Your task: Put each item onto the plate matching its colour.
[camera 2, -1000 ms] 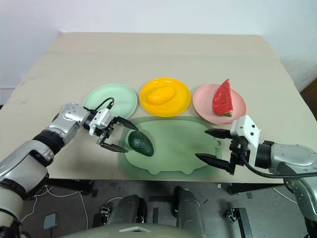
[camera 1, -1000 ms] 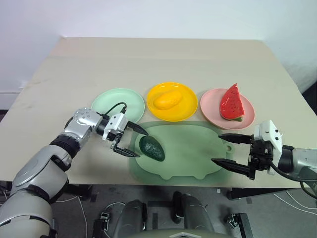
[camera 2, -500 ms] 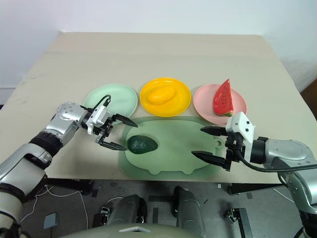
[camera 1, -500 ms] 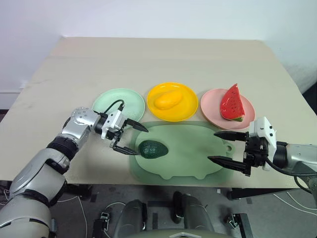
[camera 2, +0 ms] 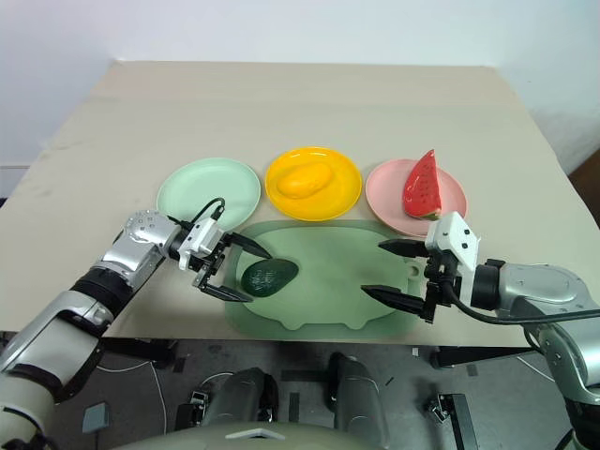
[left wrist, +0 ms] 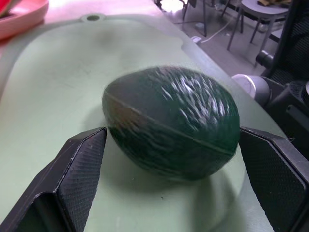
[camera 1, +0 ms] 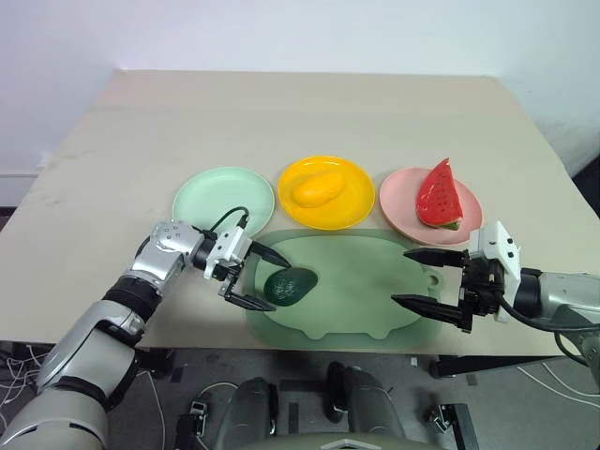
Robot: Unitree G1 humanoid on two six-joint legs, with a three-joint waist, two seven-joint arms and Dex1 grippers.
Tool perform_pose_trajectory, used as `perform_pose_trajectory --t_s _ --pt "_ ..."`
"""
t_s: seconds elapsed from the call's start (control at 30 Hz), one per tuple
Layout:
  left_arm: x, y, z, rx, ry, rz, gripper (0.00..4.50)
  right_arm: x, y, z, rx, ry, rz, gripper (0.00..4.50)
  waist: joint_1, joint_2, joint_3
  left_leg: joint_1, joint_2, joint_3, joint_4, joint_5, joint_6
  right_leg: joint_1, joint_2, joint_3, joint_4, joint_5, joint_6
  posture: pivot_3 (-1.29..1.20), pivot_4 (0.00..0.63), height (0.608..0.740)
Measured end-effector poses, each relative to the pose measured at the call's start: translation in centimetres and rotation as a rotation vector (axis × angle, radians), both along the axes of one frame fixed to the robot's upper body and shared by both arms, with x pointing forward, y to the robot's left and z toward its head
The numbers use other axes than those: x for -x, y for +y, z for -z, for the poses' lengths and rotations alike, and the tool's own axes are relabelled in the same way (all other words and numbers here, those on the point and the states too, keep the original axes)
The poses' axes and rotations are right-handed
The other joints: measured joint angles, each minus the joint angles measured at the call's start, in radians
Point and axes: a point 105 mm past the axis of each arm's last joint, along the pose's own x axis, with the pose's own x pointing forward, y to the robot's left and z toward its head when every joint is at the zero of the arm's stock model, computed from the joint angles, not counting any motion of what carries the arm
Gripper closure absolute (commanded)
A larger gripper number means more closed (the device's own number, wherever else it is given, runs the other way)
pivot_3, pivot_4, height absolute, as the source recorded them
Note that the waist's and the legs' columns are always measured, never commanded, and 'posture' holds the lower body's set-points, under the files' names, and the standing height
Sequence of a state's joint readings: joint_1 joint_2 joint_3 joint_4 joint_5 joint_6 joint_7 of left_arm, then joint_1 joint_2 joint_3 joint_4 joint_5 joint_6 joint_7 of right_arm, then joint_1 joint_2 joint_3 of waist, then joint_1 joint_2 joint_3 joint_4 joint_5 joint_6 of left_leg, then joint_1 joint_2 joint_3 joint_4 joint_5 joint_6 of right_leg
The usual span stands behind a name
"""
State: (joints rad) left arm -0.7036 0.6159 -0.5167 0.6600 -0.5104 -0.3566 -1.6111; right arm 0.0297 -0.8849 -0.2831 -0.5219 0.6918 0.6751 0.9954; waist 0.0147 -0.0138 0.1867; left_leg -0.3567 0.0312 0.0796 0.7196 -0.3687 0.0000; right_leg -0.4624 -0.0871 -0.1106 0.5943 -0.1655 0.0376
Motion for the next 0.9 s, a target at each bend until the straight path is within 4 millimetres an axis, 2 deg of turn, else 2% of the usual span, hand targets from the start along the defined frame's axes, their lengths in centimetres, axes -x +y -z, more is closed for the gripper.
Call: perform_pose_trajectory --t_s 0.07,0.27,0.5,0.7,0.8,0.9 --pt "-0.1 0.0 0.1 0.005 -0.002 -0.013 0.55 0.0 0.0 0.1 0.0 0.003 0.004 0.0 0.0 0.0 0.0 0.0 0.0 0.0 0.0 0.0 0.0 0.0 0.0 0.0 0.0 0.0 0.0 0.0 0.15 0.733" --pt "-0.3 -0.3 0.6 0.027 -0.001 -0.044 2.46 -0.1 -0.1 0.2 0.001 0.014 0.016 0.0 0.001 0.0 0.0 0.0 0.0 0.0 0.0 0.0 0.0 0.0 0.0 0.0 0.0 0.0 0.0 0.0 0.15 0.733" --pt "-0.6 -0.8 0.8 0.047 -0.022 -0.057 2.46 -0.1 0.0 0.1 -0.006 0.016 0.015 0.0 0.0 0.0 0.0 0.0 0.0 0.0 0.0 0.0 0.0 0.0 0.0 0.0 0.0 0.0 0.0 0.0 0.15 0.733" --pt "-1.0 -0.3 0.5 0.065 -0.017 -0.105 2.46 0.0 0.1 0.1 -0.014 0.018 0.008 0.0 0.0 0.0 0.0 0.0 0.0 0.0 0.0 0.0 0.0 0.0 0.0 0.0 0.0 0.0 0.0 0.0 0.15 0.733" --pt "-1.6 0.3 0.7 0.02 0.002 -0.154 1.87 -0.1 0.2 -0.1 -0.016 0.012 0.006 0.0 0.0 0.0 0.0 0.0 0.0 0.0 0.0 0.0 0.0 0.0 0.0 0.0 0.0 0.0 0.0 0.0 0.15 0.733" --pt "-1.9 0.8 0.4 -0.008 0.007 -0.167 0.9 -0.1 0.2 -0.1 -0.019 0.018 0.004 0.0 0.001 0.0 0.0 0.0 0.0 0.0 0.001 0.0 0.0 0.001 0.0 0.0 0.001 0.0 0.0 0.0 0.15 0.733"
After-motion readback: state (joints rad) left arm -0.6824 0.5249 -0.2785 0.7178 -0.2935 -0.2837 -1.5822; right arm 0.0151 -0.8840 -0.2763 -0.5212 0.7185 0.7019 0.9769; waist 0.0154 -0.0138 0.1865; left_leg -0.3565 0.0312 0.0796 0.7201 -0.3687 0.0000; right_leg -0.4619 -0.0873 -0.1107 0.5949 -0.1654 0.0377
